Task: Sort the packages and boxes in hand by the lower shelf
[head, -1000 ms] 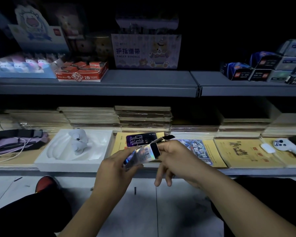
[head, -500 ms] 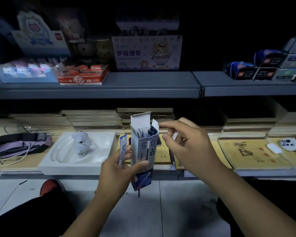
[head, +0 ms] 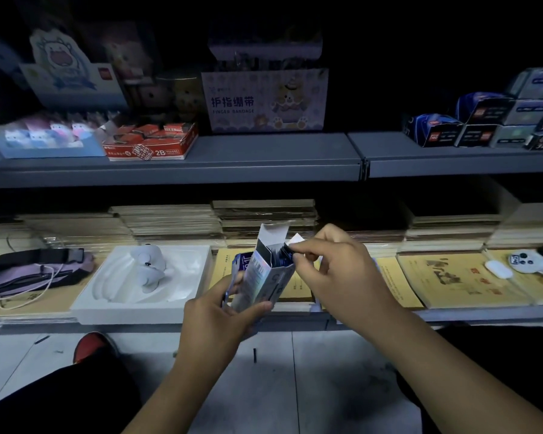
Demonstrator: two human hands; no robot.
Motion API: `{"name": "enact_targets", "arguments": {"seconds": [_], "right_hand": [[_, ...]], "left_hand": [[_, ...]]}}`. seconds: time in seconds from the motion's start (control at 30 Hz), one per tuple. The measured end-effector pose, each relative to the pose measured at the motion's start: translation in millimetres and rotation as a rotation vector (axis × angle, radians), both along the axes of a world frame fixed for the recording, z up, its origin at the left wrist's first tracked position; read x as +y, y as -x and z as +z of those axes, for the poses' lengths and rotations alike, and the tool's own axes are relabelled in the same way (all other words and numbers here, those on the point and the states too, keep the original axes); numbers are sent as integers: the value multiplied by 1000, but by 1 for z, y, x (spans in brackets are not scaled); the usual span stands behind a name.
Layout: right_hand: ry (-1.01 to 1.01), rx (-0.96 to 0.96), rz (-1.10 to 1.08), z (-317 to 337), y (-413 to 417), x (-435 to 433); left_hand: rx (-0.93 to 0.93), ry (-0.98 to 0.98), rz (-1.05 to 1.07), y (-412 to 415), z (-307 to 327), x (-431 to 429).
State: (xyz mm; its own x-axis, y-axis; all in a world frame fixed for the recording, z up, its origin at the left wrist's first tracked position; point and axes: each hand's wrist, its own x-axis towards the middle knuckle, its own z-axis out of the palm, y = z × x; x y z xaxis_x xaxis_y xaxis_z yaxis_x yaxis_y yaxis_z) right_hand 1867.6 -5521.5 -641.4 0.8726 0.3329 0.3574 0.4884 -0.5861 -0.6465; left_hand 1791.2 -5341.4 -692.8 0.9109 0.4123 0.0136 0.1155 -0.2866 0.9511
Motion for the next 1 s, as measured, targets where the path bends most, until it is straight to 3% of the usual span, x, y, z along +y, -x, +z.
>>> {"name": "enact_targets", "arguments": {"seconds": [0.13,0.33,0.47,0.7,1.0], "right_hand": [[-50,54,-76,-4,-1,5],[192,-20,-117,-7,4,8],[245,-112,-36,-5,7,10],[102,468,43,6,14,11],[31,590,135,15,17,10]], "left_hand": [[-35,-320,15,1,-4,4],[-114,-616,5,2,-8,4],[-119,-660,-2,2,-8,4],[-156,-696,-20,2,-17,7],[-216,-661,-39,4,-19,10]]}}
